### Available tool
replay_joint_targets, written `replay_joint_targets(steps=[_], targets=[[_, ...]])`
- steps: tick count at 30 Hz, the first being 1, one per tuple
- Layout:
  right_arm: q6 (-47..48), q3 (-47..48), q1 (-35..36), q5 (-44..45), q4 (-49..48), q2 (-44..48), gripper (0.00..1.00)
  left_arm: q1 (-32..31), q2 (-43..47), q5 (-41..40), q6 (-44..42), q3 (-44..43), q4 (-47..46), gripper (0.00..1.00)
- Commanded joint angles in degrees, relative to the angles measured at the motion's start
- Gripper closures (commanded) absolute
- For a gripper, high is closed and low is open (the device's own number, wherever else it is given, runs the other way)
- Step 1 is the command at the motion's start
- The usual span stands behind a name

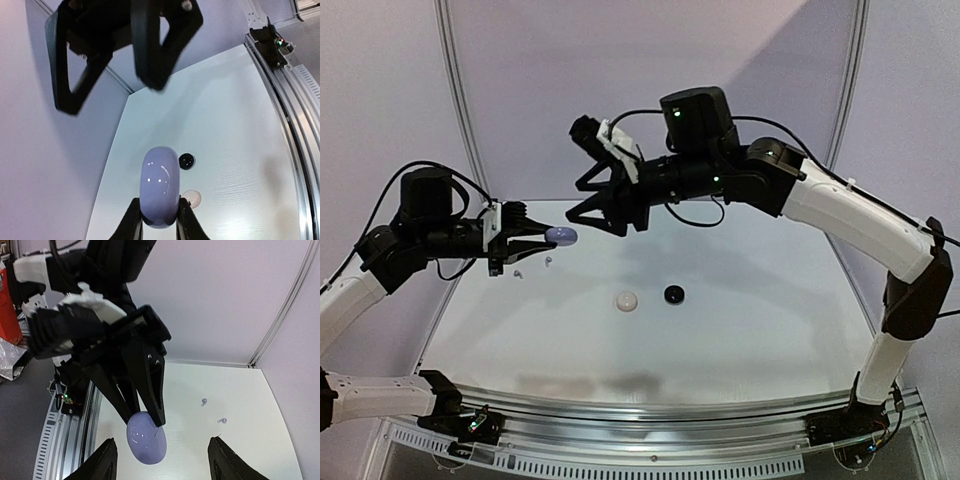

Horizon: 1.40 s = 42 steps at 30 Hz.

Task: Insert the wireless bluetooth earbuds into the charging case
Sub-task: Pass from the left arm to the right, then pass from the right arm to the left

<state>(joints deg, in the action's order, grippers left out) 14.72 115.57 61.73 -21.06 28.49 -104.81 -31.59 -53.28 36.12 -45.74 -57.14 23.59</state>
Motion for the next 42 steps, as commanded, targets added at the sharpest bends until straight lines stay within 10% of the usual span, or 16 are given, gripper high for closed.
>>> replay_joint_targets(steps=[1, 20, 21, 24, 27, 36, 42], targets=[[4.65, 1.23, 1.36, 3.67, 6.0, -4.17, 0.38, -1.57, -0.21, -2.08, -4.97, -1.21, 4.08, 1.0], [6.83, 3.22, 2.92, 3.23, 4.73, -7.54, 0.95, -2.28, 0.17, -2.59, -3.12, -0.74, 3.68, 1.0], [6.75, 3.13, 2.89, 3.41, 4.57, -7.42, 0.95, -2.31, 0.43, -2.66, -2.11, -0.4, 3.01, 0.94], [5.2, 1.44, 2.88, 4.18, 2.34, -6.05, 0.98, -2.04, 2.59, -3.17, 5.29, 2.26, -2.02, 0.3], [3.85, -3.69, 2.71, 3.3, -5.17, -3.29, 1.0, -0.18, 6.06, -1.8, 14.2, 7.05, -10.76, 0.17], [-14.3, -21.4, -1.35, -13.51, -40.88, 6.04, 1.0, 2.41, 7.11, 11.92, 49.38, 16.54, -39.25, 0.2], [-20.78, -20.39, -1.16, -15.24, -44.22, 3.55, 1.0, 1.98, 5.91, 9.06, 59.23, 18.22, -50.18, 0.49]])
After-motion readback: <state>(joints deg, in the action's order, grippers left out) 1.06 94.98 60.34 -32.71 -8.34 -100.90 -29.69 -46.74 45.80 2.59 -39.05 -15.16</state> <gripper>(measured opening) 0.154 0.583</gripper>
